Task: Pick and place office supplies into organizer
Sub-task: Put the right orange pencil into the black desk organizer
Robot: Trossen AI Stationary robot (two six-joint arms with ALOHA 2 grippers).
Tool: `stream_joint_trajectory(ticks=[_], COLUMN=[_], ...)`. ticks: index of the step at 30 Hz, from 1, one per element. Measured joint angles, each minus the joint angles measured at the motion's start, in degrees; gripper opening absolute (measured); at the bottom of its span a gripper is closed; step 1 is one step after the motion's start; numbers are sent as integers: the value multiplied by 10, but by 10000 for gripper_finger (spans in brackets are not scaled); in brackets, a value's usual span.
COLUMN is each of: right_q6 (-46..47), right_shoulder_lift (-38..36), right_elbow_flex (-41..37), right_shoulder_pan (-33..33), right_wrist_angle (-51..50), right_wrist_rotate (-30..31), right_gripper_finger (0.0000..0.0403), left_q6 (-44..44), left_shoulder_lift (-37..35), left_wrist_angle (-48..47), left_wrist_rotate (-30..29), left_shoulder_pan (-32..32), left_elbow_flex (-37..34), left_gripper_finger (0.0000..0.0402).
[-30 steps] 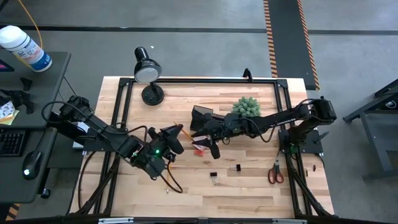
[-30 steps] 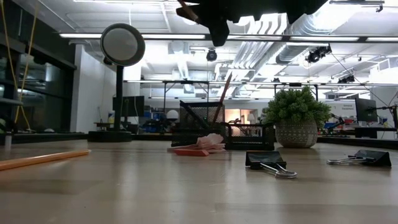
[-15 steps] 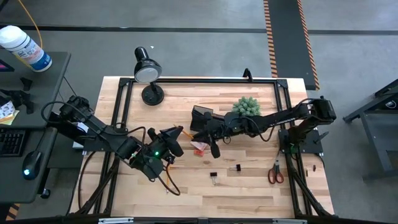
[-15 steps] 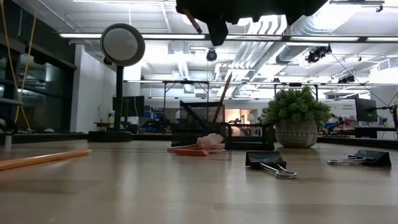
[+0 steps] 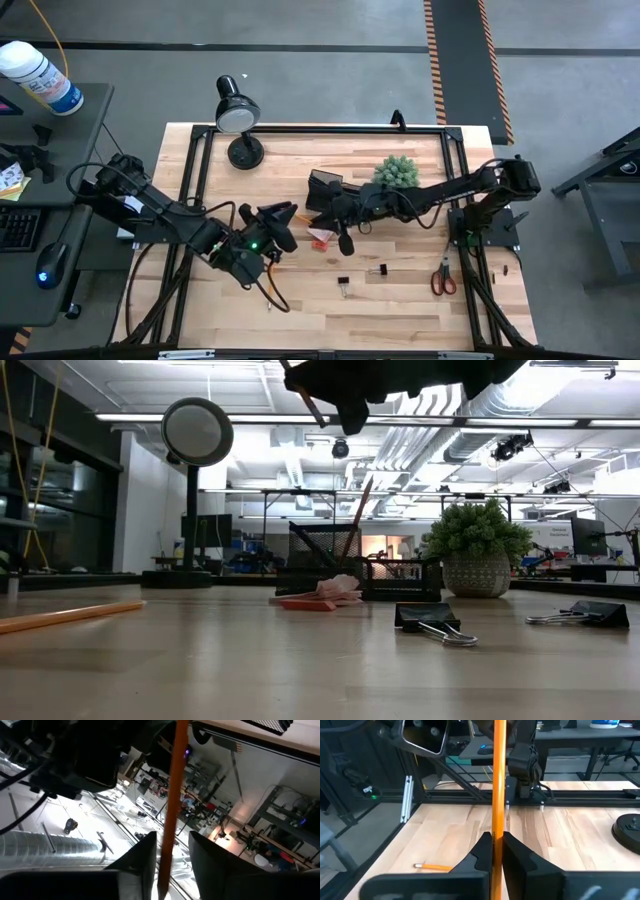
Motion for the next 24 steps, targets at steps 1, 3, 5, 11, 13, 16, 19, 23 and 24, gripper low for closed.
stream_joint_trajectory(ticks=[1, 3, 5, 11, 13, 16, 19, 23, 24], right_q6=[0, -4, -7, -8, -8, -20, -45, -96, -111], right_shoulder_lift=[0, 0, 0, -1, -1, -1, -1, -1, -1], right_elbow_flex=[0, 0, 0, 1, 1, 1, 11, 48, 60], right_shoulder_pan=[0, 0, 0, -11, -15, -21, -27, -28, -28], right_wrist_angle=[0, 0, -11, -52, -64, -67, -80, -141, -161], right_wrist_rotate=[1, 9, 18, 72, 96, 125, 168, 257, 281], right_gripper_finger=[13, 13, 13, 13, 13, 13, 13, 13, 13], left_q6=[0, 2, 9, 2, -10, -28, -46, -75, -83], left_shoulder_lift=[0, 0, 0, -14, -23, -40, -57, -78, -82], left_wrist_angle=[0, 0, 0, -4, -5, -5, -3, -4, -3], left_wrist_rotate=[-1, -3, -5, -21, -36, -51, -57, -65, -67], left_shoulder_pan=[0, 0, 0, 13, 21, 35, 47, 49, 49], left_elbow_flex=[0, 0, 0, 10, 18, 28, 36, 39, 39], left_gripper_finger=[108, 117, 123, 122, 118, 112, 107, 107, 108])
